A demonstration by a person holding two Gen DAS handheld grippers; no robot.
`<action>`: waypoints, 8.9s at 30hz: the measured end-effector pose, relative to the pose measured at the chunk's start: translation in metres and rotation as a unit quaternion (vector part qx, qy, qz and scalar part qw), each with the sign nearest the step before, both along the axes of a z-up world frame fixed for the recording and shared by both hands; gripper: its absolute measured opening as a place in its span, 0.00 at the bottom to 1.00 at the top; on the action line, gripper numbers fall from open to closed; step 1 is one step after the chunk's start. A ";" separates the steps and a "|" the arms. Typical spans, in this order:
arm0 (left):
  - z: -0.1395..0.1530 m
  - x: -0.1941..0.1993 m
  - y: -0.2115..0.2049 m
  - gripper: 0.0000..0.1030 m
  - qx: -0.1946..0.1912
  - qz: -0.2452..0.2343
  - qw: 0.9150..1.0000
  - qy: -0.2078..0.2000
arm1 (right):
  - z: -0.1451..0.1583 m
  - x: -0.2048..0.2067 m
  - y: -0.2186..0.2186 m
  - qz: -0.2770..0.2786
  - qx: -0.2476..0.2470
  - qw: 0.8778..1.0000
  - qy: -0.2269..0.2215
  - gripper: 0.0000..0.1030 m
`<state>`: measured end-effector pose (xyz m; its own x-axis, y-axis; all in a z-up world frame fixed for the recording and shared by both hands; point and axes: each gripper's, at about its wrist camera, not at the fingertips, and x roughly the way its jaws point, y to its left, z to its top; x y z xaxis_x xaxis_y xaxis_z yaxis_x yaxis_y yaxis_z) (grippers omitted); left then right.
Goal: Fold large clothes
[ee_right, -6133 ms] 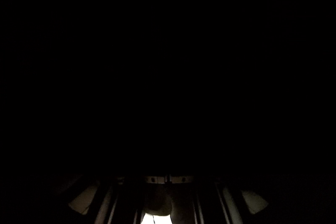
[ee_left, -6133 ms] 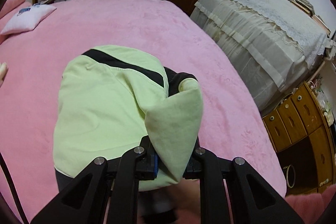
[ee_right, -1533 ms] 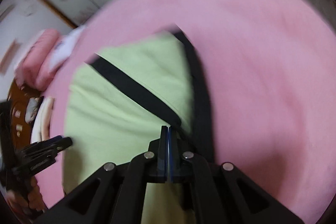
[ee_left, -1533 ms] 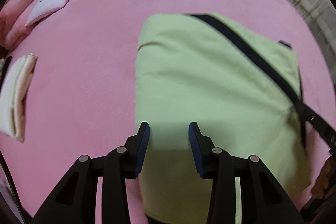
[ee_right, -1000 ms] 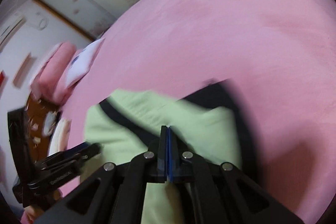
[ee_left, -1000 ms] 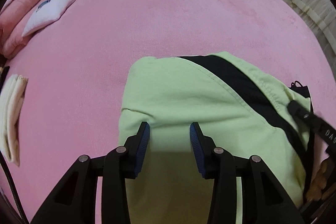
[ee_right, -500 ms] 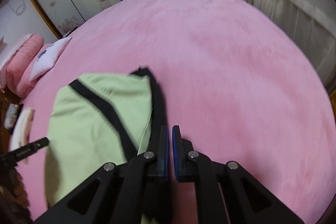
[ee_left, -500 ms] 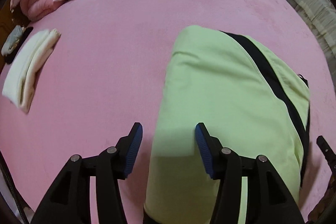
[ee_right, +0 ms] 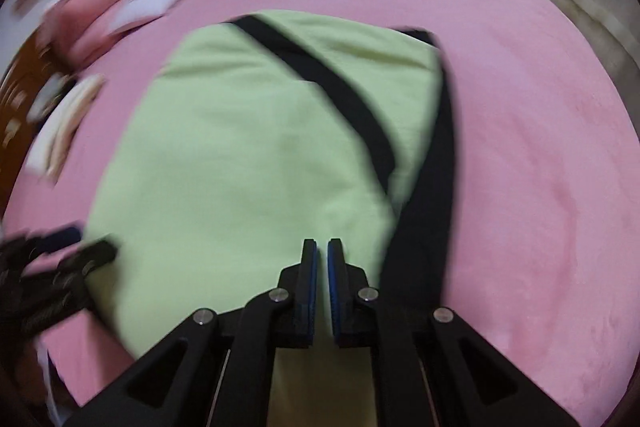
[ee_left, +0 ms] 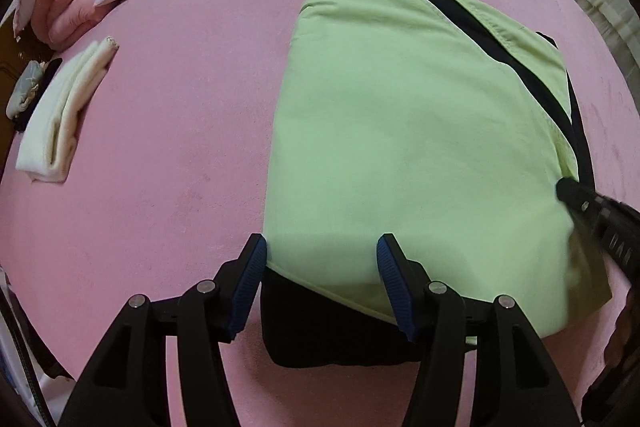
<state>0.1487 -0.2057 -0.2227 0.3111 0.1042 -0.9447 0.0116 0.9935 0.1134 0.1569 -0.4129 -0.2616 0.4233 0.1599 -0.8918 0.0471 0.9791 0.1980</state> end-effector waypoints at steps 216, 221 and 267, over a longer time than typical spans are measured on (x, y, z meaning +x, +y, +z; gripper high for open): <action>0.040 0.170 0.681 0.48 0.041 0.186 0.976 -0.103 | 0.081 0.130 0.687 0.326 0.163 0.926 -0.100 0.50; 0.042 0.159 0.675 0.48 0.033 0.192 0.976 -0.101 | 0.054 0.118 0.675 0.298 0.058 0.950 -0.068 0.30; 0.301 -0.290 0.206 0.77 -0.052 -0.003 0.993 -0.103 | 0.265 -0.319 0.220 0.026 0.002 0.999 0.040 0.86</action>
<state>-0.1414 -0.0001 0.0785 0.4999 0.0074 -0.8660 0.0047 0.9999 0.0113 -0.1621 -0.1924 0.0030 0.3410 0.1843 -0.9218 0.0120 0.9797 0.2003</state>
